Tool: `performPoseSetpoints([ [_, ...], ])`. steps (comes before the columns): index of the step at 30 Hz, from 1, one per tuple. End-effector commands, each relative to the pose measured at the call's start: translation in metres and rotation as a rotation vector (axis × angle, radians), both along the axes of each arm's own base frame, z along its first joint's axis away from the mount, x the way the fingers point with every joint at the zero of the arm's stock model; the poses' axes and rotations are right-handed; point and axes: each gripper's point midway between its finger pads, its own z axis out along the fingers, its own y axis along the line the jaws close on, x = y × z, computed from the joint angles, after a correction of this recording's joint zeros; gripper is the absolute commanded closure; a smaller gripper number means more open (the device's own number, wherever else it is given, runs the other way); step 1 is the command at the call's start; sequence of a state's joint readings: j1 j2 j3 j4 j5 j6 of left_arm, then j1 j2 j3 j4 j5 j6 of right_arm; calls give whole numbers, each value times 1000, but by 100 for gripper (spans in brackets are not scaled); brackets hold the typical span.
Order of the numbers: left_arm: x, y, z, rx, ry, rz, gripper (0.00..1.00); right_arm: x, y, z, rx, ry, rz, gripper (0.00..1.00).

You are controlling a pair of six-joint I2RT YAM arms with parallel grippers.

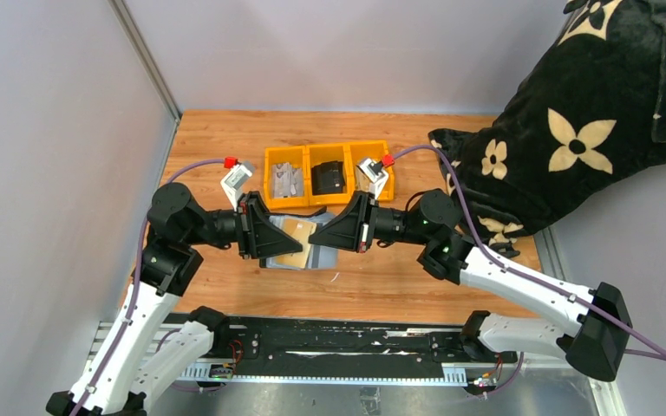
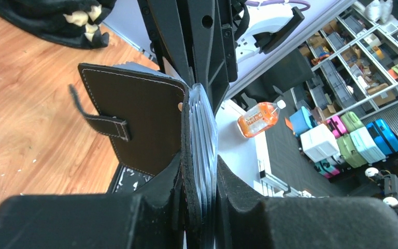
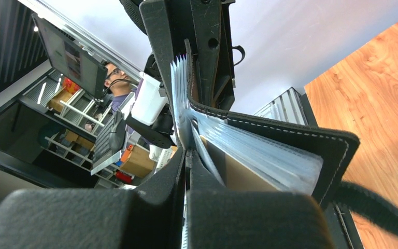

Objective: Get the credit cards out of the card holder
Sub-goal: Remove the credit card from the card holder.

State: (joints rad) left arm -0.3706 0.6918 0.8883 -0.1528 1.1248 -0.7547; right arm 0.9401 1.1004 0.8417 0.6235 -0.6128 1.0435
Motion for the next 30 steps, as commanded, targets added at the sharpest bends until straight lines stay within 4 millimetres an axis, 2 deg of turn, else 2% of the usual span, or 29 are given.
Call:
performPoseSetpoints([
  [1, -17, 3, 19, -22, -89, -68, 81, 8, -9, -5, -21, -25, -66, 100],
  [6, -18, 3, 21, -18, -94, -67, 80, 11, -12, -11, -54, -33, -96, 100],
  [12, -16, 3, 21, -16, -97, -56, 75, 12, -11, -8, -55, -38, -98, 99],
  [14, -15, 3, 21, -13, -99, -46, 73, 9, -9, -4, -42, -34, -72, 77],
  [15, -14, 3, 20, -12, -98, -42, 72, 7, -7, -1, -35, -37, -58, 70],
  [17, -12, 3, 20, -11, -98, -36, 72, 5, -5, 2, -20, -38, -40, 64],
  [30, -2, 3, 20, 10, -109, 12, 79, -11, -12, 17, 53, -63, 26, 66],
])
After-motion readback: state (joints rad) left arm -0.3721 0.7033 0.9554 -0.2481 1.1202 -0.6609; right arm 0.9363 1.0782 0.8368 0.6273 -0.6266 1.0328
